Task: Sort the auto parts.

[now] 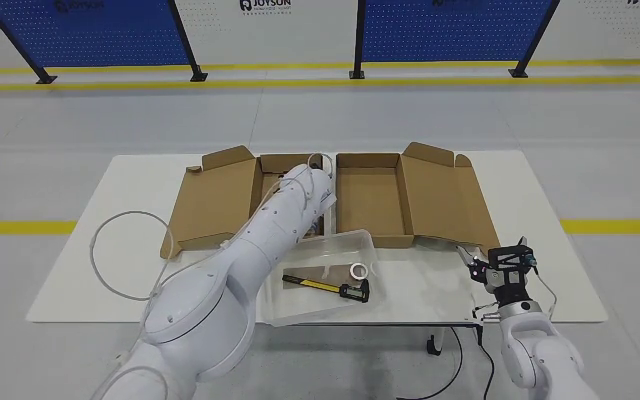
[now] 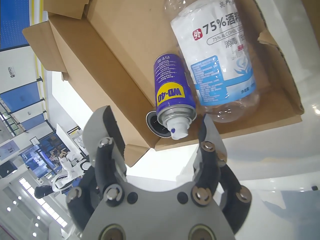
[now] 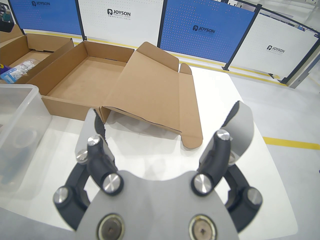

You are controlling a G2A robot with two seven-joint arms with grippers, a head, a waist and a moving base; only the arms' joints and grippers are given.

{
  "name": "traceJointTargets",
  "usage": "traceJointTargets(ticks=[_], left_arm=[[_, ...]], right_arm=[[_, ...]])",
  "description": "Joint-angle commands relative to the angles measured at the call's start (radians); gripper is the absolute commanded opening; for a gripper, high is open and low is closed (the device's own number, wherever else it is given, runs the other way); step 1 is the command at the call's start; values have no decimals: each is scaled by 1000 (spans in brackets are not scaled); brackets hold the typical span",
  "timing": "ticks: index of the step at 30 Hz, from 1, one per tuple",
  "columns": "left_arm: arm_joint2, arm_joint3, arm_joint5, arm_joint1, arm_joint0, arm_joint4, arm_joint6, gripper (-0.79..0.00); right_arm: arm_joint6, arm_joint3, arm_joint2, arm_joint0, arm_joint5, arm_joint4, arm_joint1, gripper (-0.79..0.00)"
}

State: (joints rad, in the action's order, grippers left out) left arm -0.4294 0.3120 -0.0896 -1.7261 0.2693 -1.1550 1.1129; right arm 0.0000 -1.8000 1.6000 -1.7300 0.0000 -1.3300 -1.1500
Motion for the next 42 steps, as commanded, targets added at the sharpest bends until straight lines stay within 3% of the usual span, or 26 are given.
traceJointTargets(ticks=[1, 14, 21, 24, 27, 31, 34, 37, 42], left_arm=[[-3, -10, 8, -5, -1, -1, -9, 0], [-47, 15, 81, -9, -40, 10, -86, 0], [-104, 163, 164, 31, -16, 17, -128, 0], [-150, 306, 210, 73, 32, 0, -128, 0], [-217, 522, 280, 138, 128, -67, -83, 0], [-367, 931, 320, 249, 343, -256, 51, 0], [-500, 1253, 268, 314, 540, -384, 138, 0], [-602, 1474, 212, 349, 702, -451, 161, 0], [-734, 1684, 195, 377, 886, -505, 138, 0]], right_arm=[[0, 0, 0, 0, 0, 0, 0, 0], [0, 0, 0, 0, 0, 0, 0, 0], [0, 0, 0, 0, 0, 0, 0, 0], [0, 0, 0, 0, 0, 0, 0, 0], [0, 0, 0, 0, 0, 0, 0, 0], [0, 0, 0, 0, 0, 0, 0, 0], [0, 0, 0, 0, 0, 0, 0, 0], [0, 0, 0, 0, 0, 0, 0, 0], [0, 0, 0, 0, 0, 0, 0, 0]])
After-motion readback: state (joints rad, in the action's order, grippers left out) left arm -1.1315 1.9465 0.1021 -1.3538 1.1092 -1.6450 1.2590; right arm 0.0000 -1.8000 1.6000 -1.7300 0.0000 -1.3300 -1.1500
